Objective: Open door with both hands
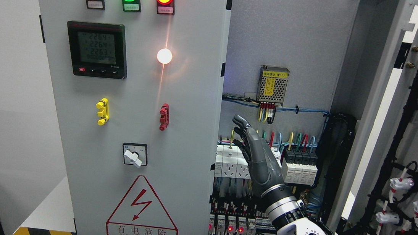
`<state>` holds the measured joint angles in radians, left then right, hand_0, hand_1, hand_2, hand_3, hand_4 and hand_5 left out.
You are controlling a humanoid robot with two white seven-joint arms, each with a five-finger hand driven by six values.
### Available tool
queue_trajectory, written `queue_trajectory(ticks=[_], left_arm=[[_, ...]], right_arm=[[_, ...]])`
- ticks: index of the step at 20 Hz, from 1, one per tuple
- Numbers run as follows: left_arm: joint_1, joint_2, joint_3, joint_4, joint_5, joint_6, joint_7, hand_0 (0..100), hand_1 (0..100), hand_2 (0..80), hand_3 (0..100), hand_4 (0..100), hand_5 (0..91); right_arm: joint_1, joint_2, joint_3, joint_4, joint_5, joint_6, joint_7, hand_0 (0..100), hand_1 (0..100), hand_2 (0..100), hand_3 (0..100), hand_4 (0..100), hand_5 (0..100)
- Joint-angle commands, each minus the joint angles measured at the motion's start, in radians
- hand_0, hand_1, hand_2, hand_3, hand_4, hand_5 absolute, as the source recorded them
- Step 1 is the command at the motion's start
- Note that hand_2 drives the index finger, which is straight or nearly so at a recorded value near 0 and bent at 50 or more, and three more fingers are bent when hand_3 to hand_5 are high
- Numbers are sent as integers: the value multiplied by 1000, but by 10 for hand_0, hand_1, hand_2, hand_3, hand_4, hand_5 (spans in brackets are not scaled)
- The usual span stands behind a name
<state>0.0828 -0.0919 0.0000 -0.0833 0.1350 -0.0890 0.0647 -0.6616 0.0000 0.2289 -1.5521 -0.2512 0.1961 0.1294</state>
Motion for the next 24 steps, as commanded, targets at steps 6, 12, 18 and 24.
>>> queue_trajectory(ticks=[6,12,18,24], left_arm=[[0,0,-34,-1,0,-3,0,0,0,0,0,0,0],[0,0,-34,-1,0,-3,0,0,0,0,0,0,0],[0,0,-34,0,0,-2,0,0,0,0,0,0,0],[0,1,-34,0,0,-2,0,0,0,0,0,0,0]], right_arm=[[-30,-87,-19,66,-135,37,10,191,0,0,0,0,0],[-44,-101,-20,69,-137,43,150,191,0,0,0,0,0],[-64,-101,-19,73,-138,49,160,190,0,0,0,0,0],[-85,-101,-16,72,-218,149,162,190,0,0,0,0,0]])
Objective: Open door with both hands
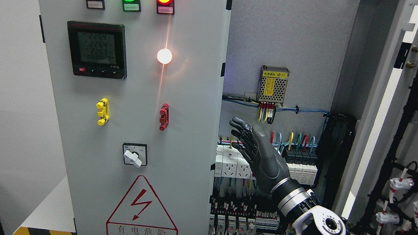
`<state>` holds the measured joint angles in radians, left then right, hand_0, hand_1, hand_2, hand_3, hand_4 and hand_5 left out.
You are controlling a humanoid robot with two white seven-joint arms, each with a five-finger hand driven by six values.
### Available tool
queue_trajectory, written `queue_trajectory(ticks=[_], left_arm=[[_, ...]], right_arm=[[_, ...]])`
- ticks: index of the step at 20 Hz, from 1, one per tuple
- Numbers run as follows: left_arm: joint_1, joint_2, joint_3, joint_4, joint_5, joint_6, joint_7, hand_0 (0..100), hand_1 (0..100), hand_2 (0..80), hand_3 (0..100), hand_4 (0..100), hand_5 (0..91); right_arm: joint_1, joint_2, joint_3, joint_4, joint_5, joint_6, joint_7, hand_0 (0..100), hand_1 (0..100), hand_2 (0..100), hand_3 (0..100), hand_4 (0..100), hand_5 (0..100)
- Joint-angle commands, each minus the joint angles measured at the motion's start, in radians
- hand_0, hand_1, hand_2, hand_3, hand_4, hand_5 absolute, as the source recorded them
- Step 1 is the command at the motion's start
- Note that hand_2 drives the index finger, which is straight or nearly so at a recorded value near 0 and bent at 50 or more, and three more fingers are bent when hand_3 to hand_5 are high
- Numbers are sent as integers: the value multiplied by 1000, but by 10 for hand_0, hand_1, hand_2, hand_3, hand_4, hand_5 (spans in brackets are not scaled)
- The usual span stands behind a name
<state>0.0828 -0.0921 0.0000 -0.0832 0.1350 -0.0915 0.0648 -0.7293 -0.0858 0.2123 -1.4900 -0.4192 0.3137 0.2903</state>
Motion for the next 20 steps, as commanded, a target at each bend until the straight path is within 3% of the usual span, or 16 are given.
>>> queue_trajectory(ticks=[1,5,10,14,20], left_arm=[[0,0,-34,-1,0,-1,0,0,0,0,0,0,0],[0,0,-34,0,0,-1,0,0,0,0,0,0,0],[0,0,-34,0,0,1,0,0,0,0,0,0,0],[0,0,-34,0,0,1,0,0,0,0,0,0,0],[0,0,-34,0,0,-1,0,0,0,0,0,0,0]], right_arm=[[-19,-15,1,10,-52,33,3,190,0,0,0,0,0],[-28,-15,-2,10,-55,34,62,191,0,0,0,0,0],[-55,-15,-2,63,-58,33,67,191,0,0,0,0,0],[-58,-15,-1,73,-56,34,119,191,0,0,0,0,0],[-68,-15,-2,86,-59,53,125,191,0,0,0,0,0]])
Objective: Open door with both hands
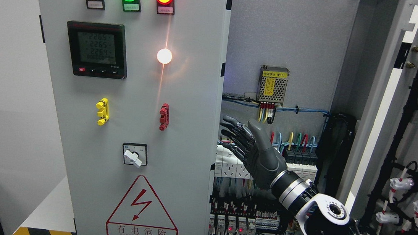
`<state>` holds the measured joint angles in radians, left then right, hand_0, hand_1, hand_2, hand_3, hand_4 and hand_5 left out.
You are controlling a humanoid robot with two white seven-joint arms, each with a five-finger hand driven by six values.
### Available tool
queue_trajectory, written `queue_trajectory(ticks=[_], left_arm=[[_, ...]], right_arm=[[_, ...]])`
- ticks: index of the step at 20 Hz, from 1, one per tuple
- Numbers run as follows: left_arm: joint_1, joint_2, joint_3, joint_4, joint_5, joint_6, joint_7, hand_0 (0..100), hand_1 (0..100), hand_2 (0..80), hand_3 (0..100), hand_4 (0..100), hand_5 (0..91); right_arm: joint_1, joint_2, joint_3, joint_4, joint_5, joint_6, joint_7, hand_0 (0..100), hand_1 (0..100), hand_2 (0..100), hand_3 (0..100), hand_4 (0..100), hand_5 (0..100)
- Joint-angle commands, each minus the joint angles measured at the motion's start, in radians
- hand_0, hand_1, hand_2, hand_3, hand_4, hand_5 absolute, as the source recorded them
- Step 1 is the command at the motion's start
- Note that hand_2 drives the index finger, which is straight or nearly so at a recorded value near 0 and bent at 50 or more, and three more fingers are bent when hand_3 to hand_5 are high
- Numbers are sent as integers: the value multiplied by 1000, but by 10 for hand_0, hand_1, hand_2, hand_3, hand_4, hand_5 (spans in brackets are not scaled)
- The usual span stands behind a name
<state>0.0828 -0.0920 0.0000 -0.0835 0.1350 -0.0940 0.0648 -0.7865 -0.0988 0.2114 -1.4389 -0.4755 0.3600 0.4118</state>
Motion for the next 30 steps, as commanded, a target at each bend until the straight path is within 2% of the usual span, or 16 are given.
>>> queue_trajectory(ticks=[1,7,10,14,18,24,30], left_arm=[[0,0,-34,1,0,2,0,0,0,0,0,0,0],[0,0,-34,1,0,4,0,0,0,0,0,0,0],[0,0,-34,1,0,3,0,0,0,0,0,0,0],[0,0,-34,1,0,2,0,0,0,0,0,0,0],[0,0,-34,1,0,2,0,0,0,0,0,0,0],[0,0,-34,1,0,2,0,0,0,0,0,0,0],[0,0,-34,1,0,2,0,0,0,0,0,0,0]], right_arm=[[-13,-2,-1,38,-2,7,4,191,0,0,0,0,0],[-17,-3,2,48,-31,16,5,191,0,0,0,0,0],[-34,-4,0,52,-49,42,39,191,0,0,0,0,0],[-43,-6,-1,75,-52,42,53,191,0,0,0,0,0],[-45,-16,-3,87,-52,42,100,191,0,0,0,0,0],[-60,-18,-3,101,-52,42,134,191,0,0,0,0,0],[-65,-18,-3,123,-52,37,188,191,0,0,0,0,0]])
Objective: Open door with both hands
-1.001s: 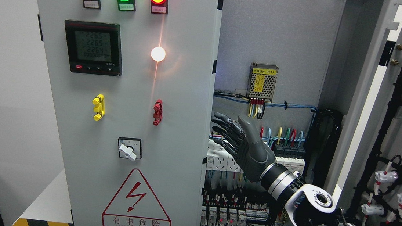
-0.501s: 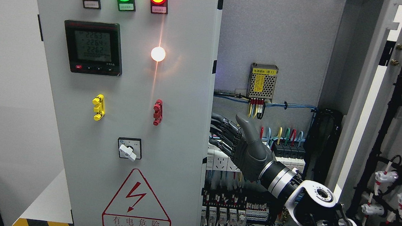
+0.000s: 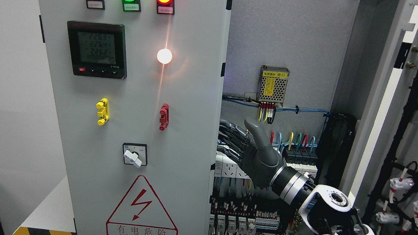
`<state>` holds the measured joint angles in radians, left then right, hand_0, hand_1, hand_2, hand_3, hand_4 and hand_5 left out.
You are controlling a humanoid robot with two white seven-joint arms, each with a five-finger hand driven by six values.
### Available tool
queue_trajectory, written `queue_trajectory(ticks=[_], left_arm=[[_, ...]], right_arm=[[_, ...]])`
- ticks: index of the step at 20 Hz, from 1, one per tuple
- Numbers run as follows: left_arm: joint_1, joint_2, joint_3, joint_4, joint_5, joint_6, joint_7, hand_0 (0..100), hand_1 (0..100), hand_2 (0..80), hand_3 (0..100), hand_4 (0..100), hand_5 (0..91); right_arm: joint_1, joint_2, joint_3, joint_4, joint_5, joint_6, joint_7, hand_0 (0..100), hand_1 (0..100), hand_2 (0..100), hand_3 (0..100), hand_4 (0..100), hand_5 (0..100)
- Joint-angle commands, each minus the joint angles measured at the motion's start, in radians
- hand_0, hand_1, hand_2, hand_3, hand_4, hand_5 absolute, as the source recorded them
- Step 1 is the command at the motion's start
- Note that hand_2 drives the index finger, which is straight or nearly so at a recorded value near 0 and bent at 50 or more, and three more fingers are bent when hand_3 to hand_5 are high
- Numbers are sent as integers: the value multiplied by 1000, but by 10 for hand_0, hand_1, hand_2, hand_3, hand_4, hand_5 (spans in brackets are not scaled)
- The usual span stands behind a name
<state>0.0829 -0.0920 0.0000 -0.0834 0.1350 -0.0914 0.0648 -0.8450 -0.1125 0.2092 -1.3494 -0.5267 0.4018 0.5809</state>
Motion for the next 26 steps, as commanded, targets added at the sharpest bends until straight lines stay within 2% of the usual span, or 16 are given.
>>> queue_trajectory(ticks=[1,3,9,16,19,22,26], left_arm=[[0,0,-34,-1,0,-1,0,0,0,0,0,0,0],[0,1,-34,-1,0,-1,0,0,0,0,0,0,0],[0,0,-34,-1,0,-1,0,0,0,0,0,0,0],[0,0,-34,1,0,1,0,0,0,0,0,0,0],[0,0,-34,1,0,1,0,0,0,0,0,0,0],[0,0,-34,1,0,-1,0,0,0,0,0,0,0],[0,0,-34,-1,0,-1,0,0,0,0,0,0,0]], right_arm=[[-6,-4,-1,35,-1,-4,20,191,0,0,0,0,0],[-6,-4,-1,35,-1,-6,22,191,0,0,0,0,0],[-16,-6,-1,39,1,-8,68,191,0,0,0,0,0],[-23,-6,1,41,2,-6,73,191,0,0,0,0,0],[-28,-6,1,41,4,-4,92,190,0,0,0,0,0],[-34,-6,1,52,2,-4,96,190,0,0,0,0,0],[-40,-6,1,58,4,-3,125,191,0,0,0,0,0]])
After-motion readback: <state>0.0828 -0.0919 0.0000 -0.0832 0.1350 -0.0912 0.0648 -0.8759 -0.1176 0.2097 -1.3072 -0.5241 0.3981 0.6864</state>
